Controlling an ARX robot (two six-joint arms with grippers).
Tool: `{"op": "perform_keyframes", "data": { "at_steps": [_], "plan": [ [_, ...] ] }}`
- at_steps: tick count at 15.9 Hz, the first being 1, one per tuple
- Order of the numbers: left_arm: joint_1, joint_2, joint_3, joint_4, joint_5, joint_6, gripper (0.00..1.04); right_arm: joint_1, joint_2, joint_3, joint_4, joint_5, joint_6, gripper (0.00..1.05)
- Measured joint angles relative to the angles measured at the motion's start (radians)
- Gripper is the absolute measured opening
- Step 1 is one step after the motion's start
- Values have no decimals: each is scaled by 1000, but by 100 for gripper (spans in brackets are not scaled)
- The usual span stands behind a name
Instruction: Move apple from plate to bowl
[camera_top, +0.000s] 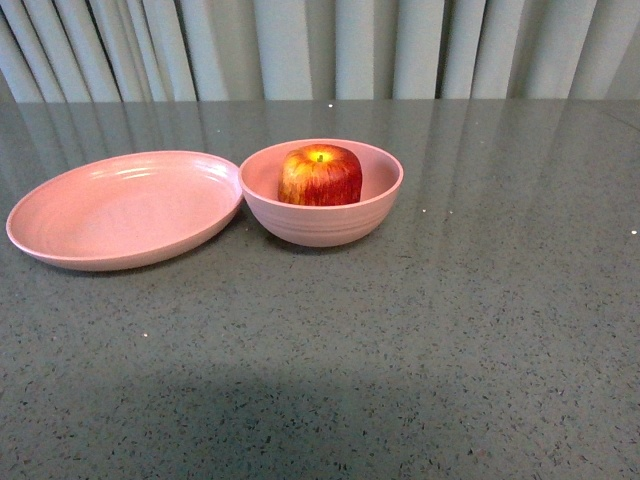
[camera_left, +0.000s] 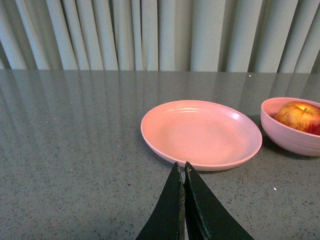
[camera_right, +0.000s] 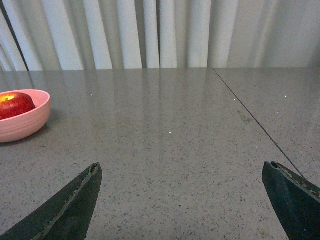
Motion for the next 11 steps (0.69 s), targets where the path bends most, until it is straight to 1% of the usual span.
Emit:
{"op": "perform_keyframes", "data": {
  "at_steps": [7,8,11],
  "plan": [
    [0,-76,-24,-49,0,0,1,0,0,0,0,0,0,98],
    [0,-98,-51,-26,0,0,1,0,0,0,0,0,0,98],
    [0,-141,-50,-70,0,0,1,0,0,0,0,0,0,98]
  ]
}}
